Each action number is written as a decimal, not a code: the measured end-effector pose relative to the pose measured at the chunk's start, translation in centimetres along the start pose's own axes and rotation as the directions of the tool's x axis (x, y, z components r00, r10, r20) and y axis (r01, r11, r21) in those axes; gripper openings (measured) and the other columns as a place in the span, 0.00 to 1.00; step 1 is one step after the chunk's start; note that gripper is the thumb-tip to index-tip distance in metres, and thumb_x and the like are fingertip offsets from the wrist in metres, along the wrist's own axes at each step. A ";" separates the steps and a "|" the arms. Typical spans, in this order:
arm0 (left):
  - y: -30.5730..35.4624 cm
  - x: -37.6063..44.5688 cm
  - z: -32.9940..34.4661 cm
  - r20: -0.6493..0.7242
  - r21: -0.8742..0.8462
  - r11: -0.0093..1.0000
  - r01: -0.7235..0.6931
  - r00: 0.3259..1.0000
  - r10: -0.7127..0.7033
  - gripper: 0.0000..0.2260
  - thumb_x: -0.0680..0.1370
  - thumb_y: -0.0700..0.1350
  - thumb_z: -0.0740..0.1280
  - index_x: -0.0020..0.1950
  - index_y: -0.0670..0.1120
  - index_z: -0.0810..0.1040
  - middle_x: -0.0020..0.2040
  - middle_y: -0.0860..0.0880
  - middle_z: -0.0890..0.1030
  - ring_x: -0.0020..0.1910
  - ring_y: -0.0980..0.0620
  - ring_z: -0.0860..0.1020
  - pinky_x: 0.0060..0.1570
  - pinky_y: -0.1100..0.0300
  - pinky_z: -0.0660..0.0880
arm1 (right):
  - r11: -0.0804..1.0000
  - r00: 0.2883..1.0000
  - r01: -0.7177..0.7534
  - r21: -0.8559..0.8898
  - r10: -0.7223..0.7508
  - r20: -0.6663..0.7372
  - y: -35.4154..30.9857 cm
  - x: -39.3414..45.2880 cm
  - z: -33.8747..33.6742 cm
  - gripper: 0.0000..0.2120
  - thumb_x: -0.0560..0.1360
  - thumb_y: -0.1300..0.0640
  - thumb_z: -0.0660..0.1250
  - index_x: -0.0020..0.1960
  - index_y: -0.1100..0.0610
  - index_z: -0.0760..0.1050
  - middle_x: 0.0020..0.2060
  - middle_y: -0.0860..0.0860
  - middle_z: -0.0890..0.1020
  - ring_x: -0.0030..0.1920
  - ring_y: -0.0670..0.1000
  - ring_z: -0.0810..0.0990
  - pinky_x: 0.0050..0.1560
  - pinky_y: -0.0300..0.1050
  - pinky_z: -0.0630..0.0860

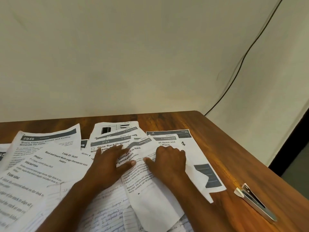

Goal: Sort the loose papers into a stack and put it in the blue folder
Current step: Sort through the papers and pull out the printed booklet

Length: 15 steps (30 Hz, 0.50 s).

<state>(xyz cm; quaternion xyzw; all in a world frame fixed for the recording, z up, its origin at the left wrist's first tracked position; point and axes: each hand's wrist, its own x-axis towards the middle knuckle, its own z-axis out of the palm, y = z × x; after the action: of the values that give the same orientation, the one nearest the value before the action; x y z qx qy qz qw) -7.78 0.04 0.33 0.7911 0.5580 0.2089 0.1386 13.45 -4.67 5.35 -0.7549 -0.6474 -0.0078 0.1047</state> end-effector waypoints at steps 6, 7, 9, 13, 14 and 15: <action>-1.5 0.0 -0.3 -0.022 -0.075 0.997 0.023 0.999 -0.025 0.48 0.64 0.86 0.53 0.76 0.62 0.73 0.81 0.57 0.67 0.81 0.51 0.64 0.82 0.37 0.49 | 0.986 0.995 -0.071 0.150 0.080 -0.056 1.9 0.9 -0.7 0.24 0.77 0.30 0.65 0.54 0.50 0.81 0.52 0.47 0.86 0.51 0.52 0.84 0.55 0.47 0.76; -1.7 0.0 -0.3 -0.018 -0.075 0.997 0.023 1.000 -0.024 0.48 0.63 0.86 0.54 0.76 0.62 0.73 0.81 0.57 0.67 0.81 0.52 0.64 0.82 0.37 0.49 | 0.981 0.993 -0.095 0.169 0.106 -0.054 2.6 1.1 -0.7 0.23 0.77 0.30 0.66 0.55 0.49 0.81 0.52 0.47 0.86 0.51 0.52 0.84 0.56 0.47 0.77; -1.8 0.1 -0.4 -0.022 -0.074 0.997 0.017 1.000 -0.019 0.47 0.63 0.86 0.55 0.75 0.63 0.73 0.80 0.58 0.68 0.81 0.52 0.64 0.81 0.36 0.50 | 0.976 0.990 -0.134 0.174 0.141 -0.030 3.9 1.4 -0.5 0.22 0.76 0.31 0.67 0.56 0.49 0.79 0.55 0.47 0.86 0.54 0.52 0.84 0.60 0.51 0.78; -2.0 0.1 -0.6 -0.020 -0.069 0.997 0.021 1.000 -0.023 0.49 0.61 0.88 0.54 0.75 0.63 0.73 0.80 0.58 0.68 0.81 0.52 0.64 0.81 0.36 0.50 | 0.966 0.967 -0.239 0.100 0.246 -0.069 6.4 2.0 -0.1 0.25 0.77 0.32 0.66 0.62 0.51 0.78 0.62 0.51 0.84 0.61 0.55 0.81 0.66 0.56 0.76; -2.0 0.1 -0.7 -0.019 -0.071 0.997 0.028 0.999 -0.029 0.50 0.60 0.88 0.53 0.75 0.63 0.73 0.80 0.58 0.68 0.81 0.52 0.63 0.81 0.36 0.50 | 0.960 0.958 -0.269 0.079 0.275 -0.084 7.0 2.1 -0.1 0.26 0.77 0.32 0.66 0.63 0.51 0.78 0.63 0.52 0.83 0.62 0.56 0.80 0.65 0.55 0.76; -2.0 0.1 -0.7 -0.018 -0.072 0.997 0.034 0.999 -0.035 0.50 0.60 0.88 0.53 0.75 0.63 0.73 0.80 0.58 0.68 0.81 0.52 0.64 0.82 0.36 0.50 | 0.952 0.949 -0.299 0.063 0.304 -0.090 7.5 2.2 -0.1 0.27 0.77 0.32 0.67 0.65 0.51 0.77 0.64 0.53 0.82 0.63 0.56 0.79 0.65 0.55 0.76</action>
<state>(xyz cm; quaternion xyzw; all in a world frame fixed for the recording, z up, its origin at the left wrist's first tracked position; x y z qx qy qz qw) -9.77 0.82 0.04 0.7737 0.5650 0.2342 0.1652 21.21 -3.57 4.71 -0.8407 -0.5187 -0.0130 0.1549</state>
